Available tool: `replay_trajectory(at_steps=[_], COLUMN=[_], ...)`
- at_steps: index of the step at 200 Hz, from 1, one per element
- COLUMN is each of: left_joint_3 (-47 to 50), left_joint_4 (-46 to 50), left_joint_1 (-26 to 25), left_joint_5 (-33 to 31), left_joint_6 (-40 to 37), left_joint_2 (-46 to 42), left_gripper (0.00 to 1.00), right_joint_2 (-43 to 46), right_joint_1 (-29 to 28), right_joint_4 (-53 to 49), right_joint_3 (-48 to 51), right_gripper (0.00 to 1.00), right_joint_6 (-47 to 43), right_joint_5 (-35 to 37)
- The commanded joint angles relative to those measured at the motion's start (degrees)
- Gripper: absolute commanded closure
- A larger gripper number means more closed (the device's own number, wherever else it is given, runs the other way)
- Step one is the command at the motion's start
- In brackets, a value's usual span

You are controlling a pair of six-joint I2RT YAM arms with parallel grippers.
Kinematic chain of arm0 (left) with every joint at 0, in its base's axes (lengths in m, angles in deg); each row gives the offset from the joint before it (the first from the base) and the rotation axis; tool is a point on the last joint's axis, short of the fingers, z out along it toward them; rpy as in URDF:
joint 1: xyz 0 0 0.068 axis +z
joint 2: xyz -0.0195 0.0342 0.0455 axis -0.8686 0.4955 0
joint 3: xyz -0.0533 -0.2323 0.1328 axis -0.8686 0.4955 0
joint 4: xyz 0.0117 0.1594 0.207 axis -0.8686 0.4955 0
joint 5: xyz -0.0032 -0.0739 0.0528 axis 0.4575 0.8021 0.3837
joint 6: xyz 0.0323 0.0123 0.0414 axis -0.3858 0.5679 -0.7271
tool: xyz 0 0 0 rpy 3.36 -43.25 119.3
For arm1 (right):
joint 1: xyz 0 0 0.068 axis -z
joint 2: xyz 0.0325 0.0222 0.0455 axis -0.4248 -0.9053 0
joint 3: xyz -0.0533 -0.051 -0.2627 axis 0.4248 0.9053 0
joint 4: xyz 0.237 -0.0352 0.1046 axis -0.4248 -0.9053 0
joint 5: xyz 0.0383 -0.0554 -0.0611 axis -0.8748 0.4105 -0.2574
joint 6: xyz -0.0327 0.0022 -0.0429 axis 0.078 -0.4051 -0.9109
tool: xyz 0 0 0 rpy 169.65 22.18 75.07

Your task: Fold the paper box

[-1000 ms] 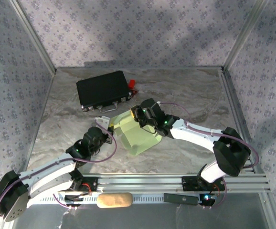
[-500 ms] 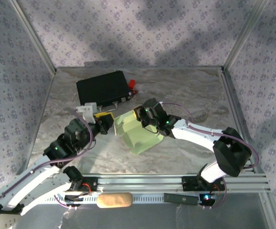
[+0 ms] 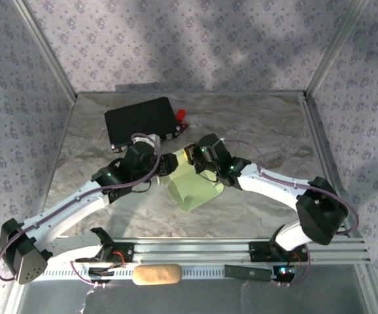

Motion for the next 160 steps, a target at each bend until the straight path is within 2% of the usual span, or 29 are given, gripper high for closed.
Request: replay_trajectory(at_steps=[1, 73, 116, 153, 160], left_joint_3=[-3.3, -1.5, -1.1, 0.1, 0.2], left_joint_4=[-0.6, -1.8, -1.5, -0.6, 0.3], left_joint_1=[0.2, 0.3, 0.6, 0.6, 0.7], left_joint_5=[1.5, -0.2, 1.2, -0.9, -2.1], left_joint_6=[3.2, 7.5, 10.4, 12.3, 13.4], left_joint_2=[1.7, 2.8, 4.4, 2.3, 1.9], left_gripper=[0.48, 0.47, 0.47, 0.46, 0.43], right_joint_2=[1.3, 1.8, 2.1, 2.9, 3.2], right_joint_1=[0.4, 0.5, 0.5, 0.8, 0.8], right_joint_4=[-0.6, 0.7, 1.4, 1.6, 1.7], right_joint_3=[0.7, 1.3, 1.8, 2.2, 2.3], right_gripper=[1.00, 1.00, 1.00, 1.00, 1.00], right_joint_6=[-0.6, -0.7, -0.4, -0.7, -0.8], right_joint_5=[-0.5, -0.8, -0.6, -0.4, -0.2])
